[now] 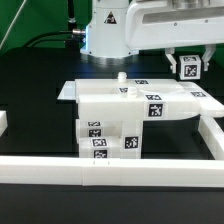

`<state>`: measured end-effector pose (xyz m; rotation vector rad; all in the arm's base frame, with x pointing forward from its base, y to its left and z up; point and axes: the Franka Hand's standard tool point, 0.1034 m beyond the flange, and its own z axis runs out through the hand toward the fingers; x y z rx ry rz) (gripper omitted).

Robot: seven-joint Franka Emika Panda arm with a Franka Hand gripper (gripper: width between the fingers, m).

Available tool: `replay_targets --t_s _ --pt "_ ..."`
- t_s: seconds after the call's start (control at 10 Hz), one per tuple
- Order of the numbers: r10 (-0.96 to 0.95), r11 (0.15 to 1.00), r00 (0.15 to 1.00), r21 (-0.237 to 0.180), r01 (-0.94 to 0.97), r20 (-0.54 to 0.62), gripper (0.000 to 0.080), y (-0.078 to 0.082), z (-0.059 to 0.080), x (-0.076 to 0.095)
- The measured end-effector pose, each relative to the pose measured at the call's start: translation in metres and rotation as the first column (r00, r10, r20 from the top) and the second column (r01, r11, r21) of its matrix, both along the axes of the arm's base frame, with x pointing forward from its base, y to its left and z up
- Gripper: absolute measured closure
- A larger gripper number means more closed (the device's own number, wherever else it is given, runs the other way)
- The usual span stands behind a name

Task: Assemble chair

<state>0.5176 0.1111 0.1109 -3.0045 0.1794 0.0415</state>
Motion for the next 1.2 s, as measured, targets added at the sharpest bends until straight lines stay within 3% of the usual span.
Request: replay_targets --t_s 0.3,0.5,0.7,1.2 --pt "0.027 1.0 1.0 0.0 -0.027 0.005 0.0534 -0.005 0.0 0.002" --pt "0.091 0.996 0.995 0.005 -0.091 0.04 0.0534 -0.036 0.014 0.035" --pt "0.114 0.993 0.993 0.009 -0.114 0.013 0.0534 -0.056 0.024 0.071" --pt "0.138 0.99 0.99 -0.001 -0.138 0.029 0.0534 -0.059 0.022 0.075"
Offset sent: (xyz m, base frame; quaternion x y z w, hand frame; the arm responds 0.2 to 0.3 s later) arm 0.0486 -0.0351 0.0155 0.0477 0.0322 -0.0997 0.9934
